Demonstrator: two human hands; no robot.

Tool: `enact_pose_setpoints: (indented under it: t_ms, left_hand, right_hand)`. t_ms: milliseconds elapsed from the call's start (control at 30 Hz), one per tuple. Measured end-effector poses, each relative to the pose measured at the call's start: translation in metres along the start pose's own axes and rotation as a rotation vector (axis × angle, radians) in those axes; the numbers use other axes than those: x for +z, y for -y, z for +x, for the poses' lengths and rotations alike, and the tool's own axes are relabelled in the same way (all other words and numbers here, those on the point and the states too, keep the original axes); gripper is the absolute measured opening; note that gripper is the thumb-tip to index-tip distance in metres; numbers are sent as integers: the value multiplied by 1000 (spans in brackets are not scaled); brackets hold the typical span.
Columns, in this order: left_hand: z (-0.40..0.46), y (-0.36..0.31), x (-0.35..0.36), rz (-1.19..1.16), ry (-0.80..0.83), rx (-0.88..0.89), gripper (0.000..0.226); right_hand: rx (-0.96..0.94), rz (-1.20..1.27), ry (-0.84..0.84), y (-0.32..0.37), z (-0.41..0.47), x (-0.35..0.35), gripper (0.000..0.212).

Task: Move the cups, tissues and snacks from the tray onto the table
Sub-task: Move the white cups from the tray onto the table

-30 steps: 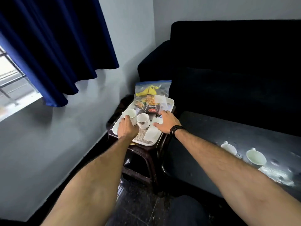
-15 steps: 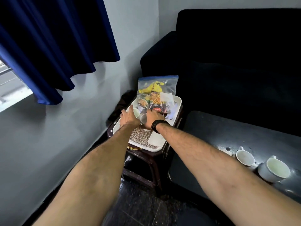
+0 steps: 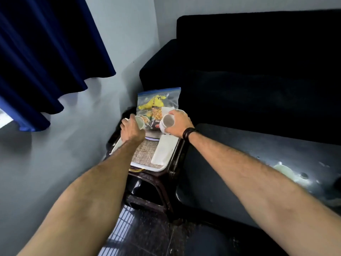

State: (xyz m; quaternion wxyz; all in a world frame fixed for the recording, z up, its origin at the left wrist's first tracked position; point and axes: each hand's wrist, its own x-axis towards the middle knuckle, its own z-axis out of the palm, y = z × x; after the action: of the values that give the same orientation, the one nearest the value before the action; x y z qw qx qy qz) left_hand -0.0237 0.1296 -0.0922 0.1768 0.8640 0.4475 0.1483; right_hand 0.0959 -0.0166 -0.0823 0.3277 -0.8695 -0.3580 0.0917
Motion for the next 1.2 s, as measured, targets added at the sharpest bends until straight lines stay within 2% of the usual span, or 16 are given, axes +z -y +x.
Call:
enact_pose_setpoints:
  t_ms: [133, 233, 367, 500, 567, 667, 733, 800, 867, 933, 1000, 1200]
  left_hand:
    - [-24, -37, -3, -3, 8, 138, 74]
    - [-57, -70, 15, 18, 112, 228, 74]
    - [-110, -98, 56, -4, 294, 322, 71]
    - [-154, -100, 98, 69, 466, 326, 66]
    - [-167, -97, 114, 132, 523, 314, 66]
    - [-174, -95, 124, 123, 541, 277, 67]
    - [-171, -96, 126, 114, 546, 268, 66]
    - [-168, -97, 126, 111, 556, 270, 68]
    - [-166, -98, 126, 97, 564, 264, 71]
    - [-165, -98, 128, 91, 576, 254, 79]
    - [-165, -98, 128, 84, 581, 248, 83]
    - [-156, -114, 124, 80, 550, 275, 70]
  right_hand:
    - [13, -79, -15, -46, -24, -51, 71]
    - [47, -166, 43, -81, -50, -71, 67]
    - [51, -319, 205, -122, -91, -69, 59]
    - [23, -460, 437, -154, -124, -46, 53]
    - [-17, -473, 469, -165, -133, -36, 51]
    - [-141, -499, 408, -172, -137, -34, 50]
    - [-160, -542, 326, -175, -137, -36, 61]
    - [-42, -581, 281, -176, -140, -36, 76]
    - [151, -564, 318, -176, -142, -35, 89]
    - [261, -496, 360, -175, -142, -31, 93]
    - [279, -442, 333, -175, -142, -25, 85]
    - [321, -286, 170, -171, -136, -41, 53]
